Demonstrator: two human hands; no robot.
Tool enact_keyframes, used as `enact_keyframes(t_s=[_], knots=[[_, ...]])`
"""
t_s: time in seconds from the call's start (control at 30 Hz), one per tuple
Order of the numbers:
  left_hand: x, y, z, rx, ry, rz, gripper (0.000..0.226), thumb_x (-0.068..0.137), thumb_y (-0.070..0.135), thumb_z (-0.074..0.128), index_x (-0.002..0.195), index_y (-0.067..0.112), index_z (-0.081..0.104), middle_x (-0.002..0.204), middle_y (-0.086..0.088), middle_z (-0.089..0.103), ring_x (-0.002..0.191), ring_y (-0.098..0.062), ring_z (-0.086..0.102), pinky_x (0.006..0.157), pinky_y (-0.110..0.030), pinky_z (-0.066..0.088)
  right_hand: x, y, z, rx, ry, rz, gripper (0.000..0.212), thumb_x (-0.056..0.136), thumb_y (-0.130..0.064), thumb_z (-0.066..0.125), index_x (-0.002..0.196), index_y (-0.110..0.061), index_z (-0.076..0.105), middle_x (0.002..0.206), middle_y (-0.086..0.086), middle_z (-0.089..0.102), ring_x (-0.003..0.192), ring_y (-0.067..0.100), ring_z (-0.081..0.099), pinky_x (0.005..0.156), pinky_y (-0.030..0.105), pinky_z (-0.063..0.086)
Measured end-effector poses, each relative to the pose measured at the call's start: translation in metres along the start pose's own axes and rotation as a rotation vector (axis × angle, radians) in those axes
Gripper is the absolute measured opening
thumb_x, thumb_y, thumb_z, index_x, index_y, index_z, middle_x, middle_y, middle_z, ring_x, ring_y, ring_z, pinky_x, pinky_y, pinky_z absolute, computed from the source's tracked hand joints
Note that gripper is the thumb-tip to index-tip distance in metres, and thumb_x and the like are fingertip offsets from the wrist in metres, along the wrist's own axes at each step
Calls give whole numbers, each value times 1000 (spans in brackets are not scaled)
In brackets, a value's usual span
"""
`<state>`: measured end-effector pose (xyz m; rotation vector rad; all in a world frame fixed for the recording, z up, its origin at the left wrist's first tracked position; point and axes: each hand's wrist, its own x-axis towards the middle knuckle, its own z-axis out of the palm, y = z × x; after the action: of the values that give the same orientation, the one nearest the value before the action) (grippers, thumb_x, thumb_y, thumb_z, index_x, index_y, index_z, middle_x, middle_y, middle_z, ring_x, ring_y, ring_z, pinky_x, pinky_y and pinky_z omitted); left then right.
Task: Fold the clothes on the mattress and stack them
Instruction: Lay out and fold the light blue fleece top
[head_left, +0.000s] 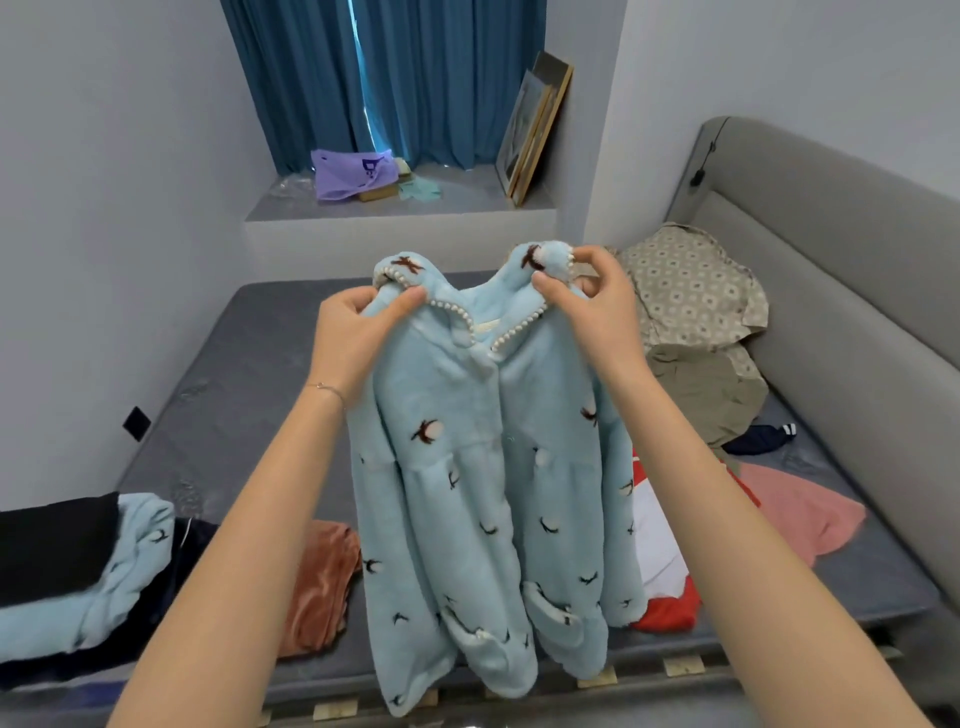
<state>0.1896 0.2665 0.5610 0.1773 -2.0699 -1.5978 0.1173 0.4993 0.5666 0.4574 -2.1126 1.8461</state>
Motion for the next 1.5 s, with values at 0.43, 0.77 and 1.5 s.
enact_keyframes(t_s=[0.43, 0.77, 1.5], knots=[[66, -177, 16, 217, -144, -327, 59, 76, 50, 74, 59, 17, 29, 60, -4, 21, 59, -18, 22, 60, -32, 19, 0, 164, 68, -419, -142, 300, 26, 91, -40, 62, 105, -20, 52, 96, -5, 60, 86, 18, 56, 63, 32, 37], [154, -316, 30, 138, -197, -533, 56, 81, 35, 76, 57, 21, 27, 56, 5, 22, 51, -6, 22, 49, -20, 21, 57, 282, 153, -403, -102, 511, 20, 91, -20, 65, 104, -8, 58, 91, 5, 61, 92, 31, 57, 76, 40, 46], [92, -633, 12, 287, -66, -821, 45, 94, 23, 62, 138, 14, 52, 143, -2, 50, 130, -15, 47, 109, -35, 38, 27, 583, 233, -758, -471, 509, 72, 89, -40, 69, 150, -20, 37, 156, 12, 30, 147, 27, 21, 120, 43, 17]])
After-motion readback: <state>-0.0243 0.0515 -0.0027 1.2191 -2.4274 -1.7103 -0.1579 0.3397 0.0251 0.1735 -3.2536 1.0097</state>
